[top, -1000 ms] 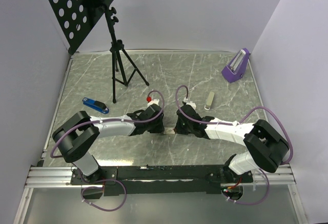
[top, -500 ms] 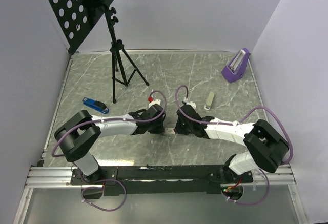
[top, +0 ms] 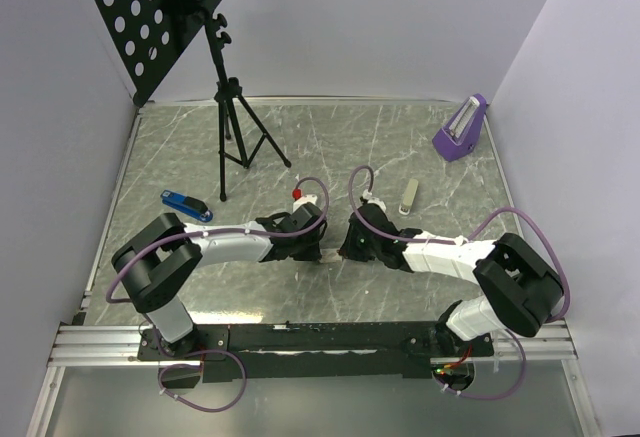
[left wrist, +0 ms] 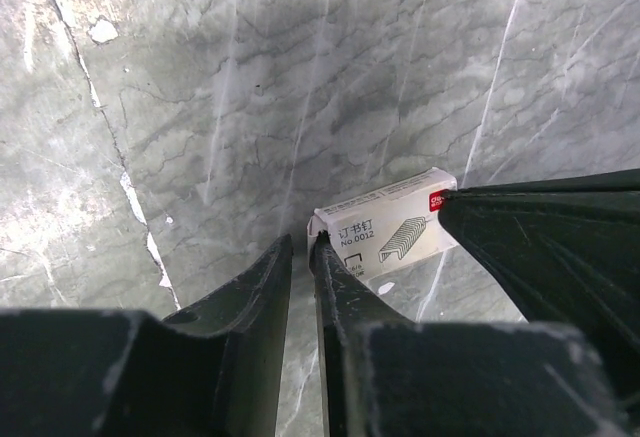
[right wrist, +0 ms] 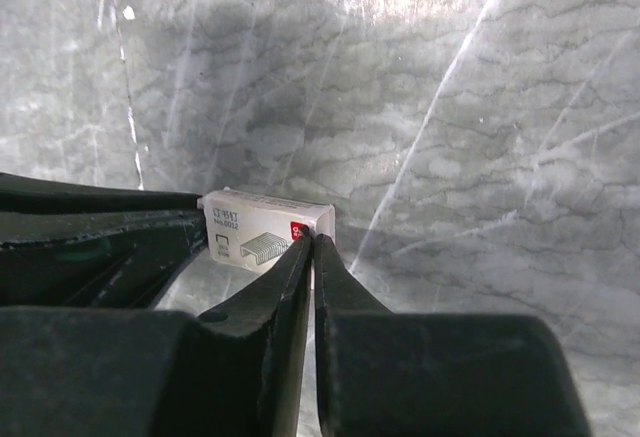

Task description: Load the staples into the stapler

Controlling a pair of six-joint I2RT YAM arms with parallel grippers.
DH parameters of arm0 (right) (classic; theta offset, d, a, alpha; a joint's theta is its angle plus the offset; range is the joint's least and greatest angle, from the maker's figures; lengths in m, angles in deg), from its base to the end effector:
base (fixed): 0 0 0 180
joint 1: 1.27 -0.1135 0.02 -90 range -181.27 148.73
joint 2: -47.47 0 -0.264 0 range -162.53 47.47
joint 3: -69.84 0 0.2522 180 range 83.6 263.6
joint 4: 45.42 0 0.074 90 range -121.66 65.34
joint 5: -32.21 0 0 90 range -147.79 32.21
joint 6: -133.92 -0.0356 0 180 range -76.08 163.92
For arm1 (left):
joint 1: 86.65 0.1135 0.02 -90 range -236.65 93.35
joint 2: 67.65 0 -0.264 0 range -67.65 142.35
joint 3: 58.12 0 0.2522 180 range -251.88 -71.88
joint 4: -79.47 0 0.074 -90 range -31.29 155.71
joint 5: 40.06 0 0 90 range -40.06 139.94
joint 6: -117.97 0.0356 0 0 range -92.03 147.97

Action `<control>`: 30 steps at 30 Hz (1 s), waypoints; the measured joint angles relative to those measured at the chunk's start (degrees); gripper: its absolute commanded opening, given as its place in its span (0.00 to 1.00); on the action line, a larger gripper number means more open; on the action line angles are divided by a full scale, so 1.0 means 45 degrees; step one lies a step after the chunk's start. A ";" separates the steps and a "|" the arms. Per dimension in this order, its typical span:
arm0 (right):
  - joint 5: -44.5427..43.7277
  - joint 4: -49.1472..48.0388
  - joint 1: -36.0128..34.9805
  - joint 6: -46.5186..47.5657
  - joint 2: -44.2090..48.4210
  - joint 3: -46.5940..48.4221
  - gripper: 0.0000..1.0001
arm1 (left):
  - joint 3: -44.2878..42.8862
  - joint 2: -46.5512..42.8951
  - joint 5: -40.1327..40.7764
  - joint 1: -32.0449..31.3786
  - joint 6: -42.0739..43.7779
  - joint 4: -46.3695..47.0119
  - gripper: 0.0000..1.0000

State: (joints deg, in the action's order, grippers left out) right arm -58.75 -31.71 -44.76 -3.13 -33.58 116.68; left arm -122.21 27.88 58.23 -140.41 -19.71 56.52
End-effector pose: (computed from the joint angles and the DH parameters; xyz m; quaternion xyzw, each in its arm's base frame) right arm 0.1897 0.1792 0.1511 0.0320 0.9328 0.2495 0.2582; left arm 0.1958 -0.2585 0.1559 0.0283 0.9494 -0.1925 0.2464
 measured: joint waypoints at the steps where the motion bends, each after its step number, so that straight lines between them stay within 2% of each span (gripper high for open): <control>1: 0.0097 -0.0126 0.0049 -0.0024 -0.0005 -0.0058 0.14 | -0.0015 0.0000 0.0000 -0.0005 0.0000 -0.0029 0.22; 5: 0.0486 -0.0651 0.0277 -0.0238 -0.0034 -0.0321 0.16 | -0.0044 0.0049 -0.0015 -0.0005 -0.0005 -0.0049 0.19; 8: 0.0806 -0.0937 0.0457 -0.0345 -0.0131 -0.0389 0.16 | -0.0087 0.0087 -0.0019 -0.0010 -0.0010 -0.0073 0.12; 10: 0.0952 -0.1195 0.0549 -0.0389 -0.0199 -0.0466 0.14 | -0.0097 0.0107 -0.0024 -0.0015 -0.0015 -0.0073 0.01; 16: 0.1307 -0.1671 0.0763 -0.0471 -0.0199 -0.0709 0.00 | -0.0117 0.0117 -0.0044 -0.0019 -0.0024 -0.0078 0.01; 30: 0.1666 -0.1316 0.1054 -0.0325 0.0335 -0.0957 0.00 | -0.0131 0.0112 0.0058 -0.0136 -0.0243 -0.0102 0.01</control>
State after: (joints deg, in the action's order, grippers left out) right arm -51.25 -37.63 -40.02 -4.59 -32.08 112.37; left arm -122.80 28.38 58.50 -141.02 -20.80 56.06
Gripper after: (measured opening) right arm 0.006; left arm 0.022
